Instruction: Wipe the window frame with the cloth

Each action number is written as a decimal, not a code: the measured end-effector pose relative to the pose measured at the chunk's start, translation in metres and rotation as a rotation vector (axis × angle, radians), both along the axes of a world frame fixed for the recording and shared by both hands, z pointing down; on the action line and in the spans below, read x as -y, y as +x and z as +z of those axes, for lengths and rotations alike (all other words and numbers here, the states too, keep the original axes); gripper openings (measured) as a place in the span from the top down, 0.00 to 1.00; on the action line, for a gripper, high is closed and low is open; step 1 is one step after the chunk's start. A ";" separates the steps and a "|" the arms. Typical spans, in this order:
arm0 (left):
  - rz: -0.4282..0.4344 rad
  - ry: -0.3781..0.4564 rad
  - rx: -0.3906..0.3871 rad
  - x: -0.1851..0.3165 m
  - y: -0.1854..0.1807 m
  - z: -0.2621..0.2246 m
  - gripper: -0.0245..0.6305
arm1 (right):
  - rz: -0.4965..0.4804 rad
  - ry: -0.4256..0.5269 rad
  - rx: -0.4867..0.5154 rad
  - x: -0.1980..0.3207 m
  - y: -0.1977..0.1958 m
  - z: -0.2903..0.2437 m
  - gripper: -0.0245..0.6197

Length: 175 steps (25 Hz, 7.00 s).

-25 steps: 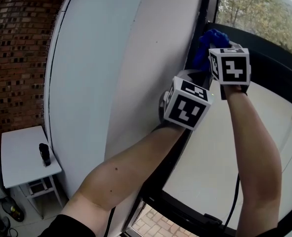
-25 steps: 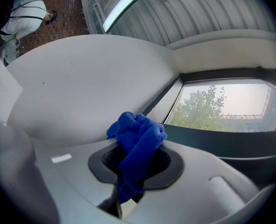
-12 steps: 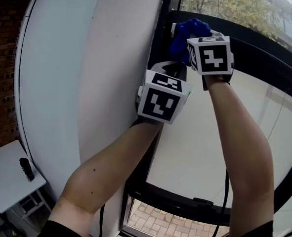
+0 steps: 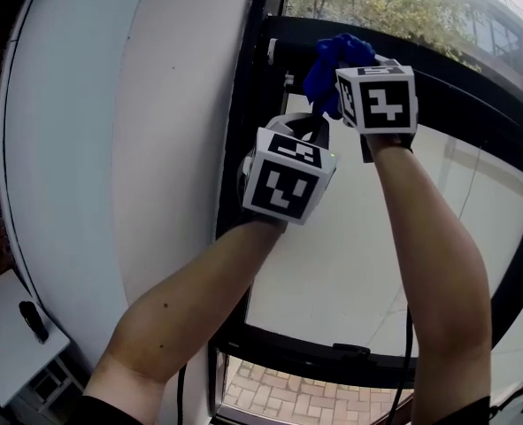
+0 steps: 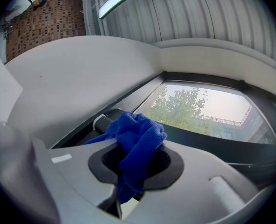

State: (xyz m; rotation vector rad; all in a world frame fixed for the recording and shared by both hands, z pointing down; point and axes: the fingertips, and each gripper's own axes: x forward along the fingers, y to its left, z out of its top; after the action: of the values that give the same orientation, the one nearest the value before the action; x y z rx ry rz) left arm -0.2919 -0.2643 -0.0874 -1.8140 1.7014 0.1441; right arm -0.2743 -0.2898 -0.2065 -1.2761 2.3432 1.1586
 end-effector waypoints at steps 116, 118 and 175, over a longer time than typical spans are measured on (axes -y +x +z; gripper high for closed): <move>0.514 -0.043 0.020 0.137 0.605 -0.021 0.97 | 0.490 -0.096 0.184 0.117 0.705 0.038 0.83; 0.510 -0.041 0.021 0.140 0.605 -0.021 0.97 | 0.484 -0.103 0.176 0.122 0.703 0.039 0.83; 0.545 -0.319 0.077 0.174 0.613 0.212 0.97 | 0.435 -0.326 0.170 0.169 0.698 0.288 0.84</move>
State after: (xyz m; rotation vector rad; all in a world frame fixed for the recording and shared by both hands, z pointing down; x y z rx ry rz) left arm 0.3206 -0.4380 0.1243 -2.4560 1.1887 0.0286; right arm 0.4241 -0.4588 0.0812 -1.9862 2.2535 0.7411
